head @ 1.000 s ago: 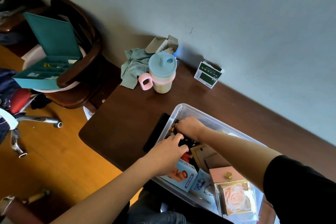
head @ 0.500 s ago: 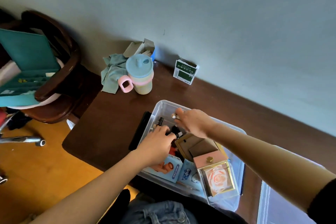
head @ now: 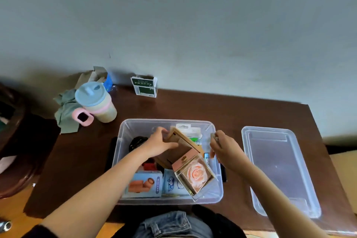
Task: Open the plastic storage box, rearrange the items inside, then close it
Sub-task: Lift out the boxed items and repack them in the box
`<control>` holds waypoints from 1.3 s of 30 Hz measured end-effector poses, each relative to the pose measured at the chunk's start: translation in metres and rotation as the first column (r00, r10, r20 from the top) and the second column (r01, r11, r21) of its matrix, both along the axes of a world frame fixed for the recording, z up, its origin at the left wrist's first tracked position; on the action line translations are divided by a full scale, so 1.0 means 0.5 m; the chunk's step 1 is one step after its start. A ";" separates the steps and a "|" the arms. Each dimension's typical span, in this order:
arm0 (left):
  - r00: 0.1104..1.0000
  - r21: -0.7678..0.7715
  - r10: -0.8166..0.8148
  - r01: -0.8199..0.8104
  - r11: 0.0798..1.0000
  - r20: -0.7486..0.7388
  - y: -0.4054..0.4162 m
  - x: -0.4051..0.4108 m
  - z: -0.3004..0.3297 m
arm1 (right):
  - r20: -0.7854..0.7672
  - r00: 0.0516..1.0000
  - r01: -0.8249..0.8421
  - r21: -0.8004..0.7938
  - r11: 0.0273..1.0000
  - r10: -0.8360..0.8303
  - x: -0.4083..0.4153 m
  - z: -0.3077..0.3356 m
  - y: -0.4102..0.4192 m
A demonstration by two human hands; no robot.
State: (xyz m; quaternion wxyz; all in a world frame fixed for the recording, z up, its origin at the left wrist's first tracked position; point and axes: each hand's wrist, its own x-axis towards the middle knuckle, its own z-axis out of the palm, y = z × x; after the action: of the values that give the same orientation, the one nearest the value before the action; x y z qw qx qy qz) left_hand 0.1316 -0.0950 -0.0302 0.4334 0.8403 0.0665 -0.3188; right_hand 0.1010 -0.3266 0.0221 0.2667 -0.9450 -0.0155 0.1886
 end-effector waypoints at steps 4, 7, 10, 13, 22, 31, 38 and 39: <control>1.000 -0.030 -0.003 0.003 1.000 0.018 0.031 -0.002 -0.021 | -0.240 0.958 -0.226 -0.280 0.933 0.160 -0.053 -0.003 0.020; 0.989 0.018 -0.043 0.041 0.999 0.140 0.049 -0.009 -0.005 | -0.315 0.916 -0.356 -0.355 0.864 0.248 -0.087 -0.015 0.030; 0.978 0.053 -0.020 0.010 0.999 0.207 0.077 -0.029 0.004 | -0.282 0.949 -0.219 -0.261 0.940 0.142 -0.087 -0.016 0.051; 0.970 0.043 0.069 -0.081 0.996 0.234 0.120 -0.040 0.010 | -0.372 0.928 0.085 0.123 0.989 -0.034 -0.078 -0.017 0.065; 0.952 0.263 0.082 -0.164 0.951 0.294 0.139 -0.051 0.062 | -0.387 0.912 0.301 0.406 0.863 -0.136 -0.033 -0.016 0.125; 0.654 0.488 -0.648 0.450 0.748 0.391 -0.036 -0.037 0.123 | -0.401 0.909 0.318 0.486 0.814 -0.115 -0.050 -0.028 0.112; 0.574 0.758 -0.798 0.433 0.487 0.185 -0.068 -0.021 0.073 | -0.147 0.972 0.209 0.187 0.960 -0.183 -0.046 -0.018 0.036; 0.563 0.765 -0.805 0.430 0.480 0.189 -0.079 -0.021 0.073 | -0.148 0.969 0.223 0.167 0.960 -0.199 -0.048 -0.020 0.024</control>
State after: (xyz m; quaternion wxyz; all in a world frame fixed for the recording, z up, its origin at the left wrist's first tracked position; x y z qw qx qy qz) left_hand 0.1209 -0.1345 0.0061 -0.0361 0.9458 -0.2739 -0.1709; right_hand 0.0770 -0.3147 0.0119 0.3712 -0.8986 0.0857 0.2178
